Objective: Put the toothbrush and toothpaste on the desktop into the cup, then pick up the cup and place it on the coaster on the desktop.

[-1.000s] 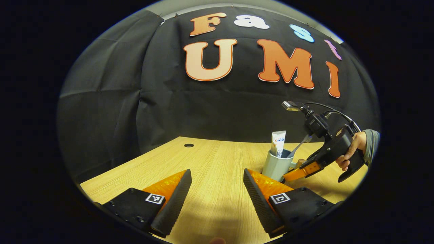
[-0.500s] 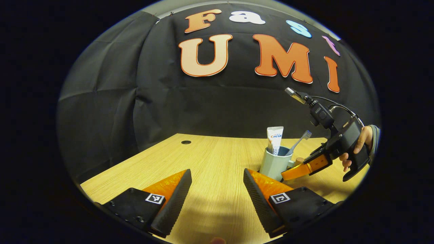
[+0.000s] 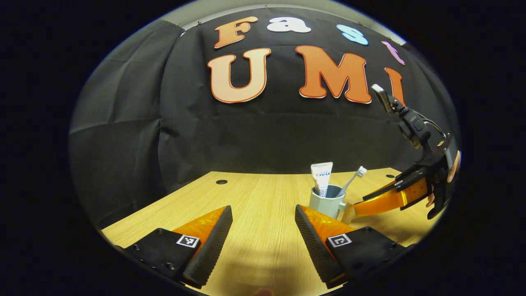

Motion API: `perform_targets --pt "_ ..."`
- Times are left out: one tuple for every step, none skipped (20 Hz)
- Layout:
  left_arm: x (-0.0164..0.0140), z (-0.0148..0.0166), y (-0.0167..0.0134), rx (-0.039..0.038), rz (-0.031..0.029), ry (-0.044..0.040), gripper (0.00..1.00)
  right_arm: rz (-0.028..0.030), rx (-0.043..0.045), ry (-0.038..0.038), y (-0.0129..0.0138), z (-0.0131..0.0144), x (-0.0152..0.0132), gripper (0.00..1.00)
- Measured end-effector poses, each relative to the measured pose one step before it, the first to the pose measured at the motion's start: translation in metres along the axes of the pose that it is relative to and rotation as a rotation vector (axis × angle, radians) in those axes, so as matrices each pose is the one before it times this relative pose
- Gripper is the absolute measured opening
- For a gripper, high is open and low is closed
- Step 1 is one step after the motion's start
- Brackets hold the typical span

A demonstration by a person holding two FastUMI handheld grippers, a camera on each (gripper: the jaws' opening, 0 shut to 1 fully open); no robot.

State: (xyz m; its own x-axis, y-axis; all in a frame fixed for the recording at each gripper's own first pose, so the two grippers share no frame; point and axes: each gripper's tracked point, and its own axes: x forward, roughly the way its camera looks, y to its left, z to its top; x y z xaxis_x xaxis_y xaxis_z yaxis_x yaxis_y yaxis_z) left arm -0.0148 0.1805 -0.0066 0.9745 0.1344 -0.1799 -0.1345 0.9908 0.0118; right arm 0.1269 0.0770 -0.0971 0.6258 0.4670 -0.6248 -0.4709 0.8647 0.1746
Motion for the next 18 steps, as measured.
perform_targets --pt "0.00003 0.00533 -0.00482 0.00661 -0.00612 -0.01174 0.97 -0.01707 -0.00804 -0.0331 -0.00292 0.00296 -0.00881 0.69" --pt "0.00041 0.00409 -0.00479 -0.00055 -0.01014 -0.01052 0.97 -0.00967 0.00093 -0.03407 -0.00407 0.00262 -0.00852 0.72" --pt "-0.00066 0.00485 -0.00704 -0.00136 -0.01527 -0.0105 0.97 0.00138 0.01162 -0.03298 -0.00222 0.00194 -0.0085 0.73" --pt "0.00029 0.0053 -0.00585 -0.00053 -0.01281 -0.01343 0.97 0.0046 0.01852 -0.02406 -0.00134 0.00113 -0.00802 0.75" --pt "0.00009 0.00561 -0.00689 0.00553 -0.01339 -0.01518 0.97 -0.00197 0.01657 -0.02352 -0.00462 -0.00007 -0.00762 0.76" --pt "0.0002 0.0055 -0.00625 0.00974 -0.01079 -0.01531 0.97 -0.01205 0.01028 -0.02772 -0.0058 0.00195 -0.00645 0.78" --pt "0.00068 0.00632 -0.00715 0.0116 -0.01217 -0.01657 0.97 -0.02449 0.00255 -0.02827 -0.00865 0.00188 -0.0068 0.78" --pt "0.00104 0.00539 -0.00578 0.00995 -0.01153 -0.01611 0.97 -0.03828 -0.00534 -0.03028 -0.01065 0.00414 -0.00766 0.79" --pt "0.0008 0.00545 -0.00622 0.00542 -0.01084 -0.01655 0.97 -0.04338 -0.01483 -0.02798 -0.01048 0.00459 -0.0033 0.8" --pt "0.00044 0.00473 -0.00444 -0.00121 -0.00712 -0.01581 0.97 -0.0417 -0.01426 -0.02787 -0.01171 0.0032 -0.00286 0.8" --pt "0.00035 0.00454 -0.00395 -0.00869 -0.00781 -0.01404 0.97 -0.03055 -0.01223 -0.0281 -0.00848 0.00256 -0.00432 0.8" --pt "-0.00007 0.00366 -0.00369 -0.00927 -0.00643 -0.01159 0.97 -0.02259 -0.00749 -0.02592 -0.00647 0.00193 -0.00485 0.81" --pt "0.00081 0.00474 -0.00223 -0.00788 -0.00115 -0.01141 0.97 -0.01745 -0.00651 -0.02645 -0.00498 0.00205 -0.00649 0.8" --pt "-0.00011 0.00412 -0.00198 -0.00322 -0.00284 -0.00976 0.97 -0.0165 -0.0088 -0.02898 -0.00453 0.00275 -0.00514 0.8" --pt "0.00155 0.00413 -0.00331 0.001 -0.00575 -0.00833 0.98 -0.01134 -0.00183 -0.03084 -0.00347 0.00391 -0.00372 0.8" --pt "0.00162 0.00159 -0.00336 0.00263 -0.00971 -0.00584 0.97 -0.00232 0.00993 -0.03074 -0.00053 0.00185 -0.00273 0.81" --pt "-0.0001 0.0016 -0.00335 0.00225 -0.00589 -0.00624 0.97 -0.0024 0.01292 -0.02741 -0.00025 0.00425 -0.00025 0.81" --pt "-0.00082 0.00214 -0.00096 0.00047 -0.00137 -0.00554 0.98 -0.00858 0.009 -0.02458 -0.0023 0.00401 0.00061 0.81"
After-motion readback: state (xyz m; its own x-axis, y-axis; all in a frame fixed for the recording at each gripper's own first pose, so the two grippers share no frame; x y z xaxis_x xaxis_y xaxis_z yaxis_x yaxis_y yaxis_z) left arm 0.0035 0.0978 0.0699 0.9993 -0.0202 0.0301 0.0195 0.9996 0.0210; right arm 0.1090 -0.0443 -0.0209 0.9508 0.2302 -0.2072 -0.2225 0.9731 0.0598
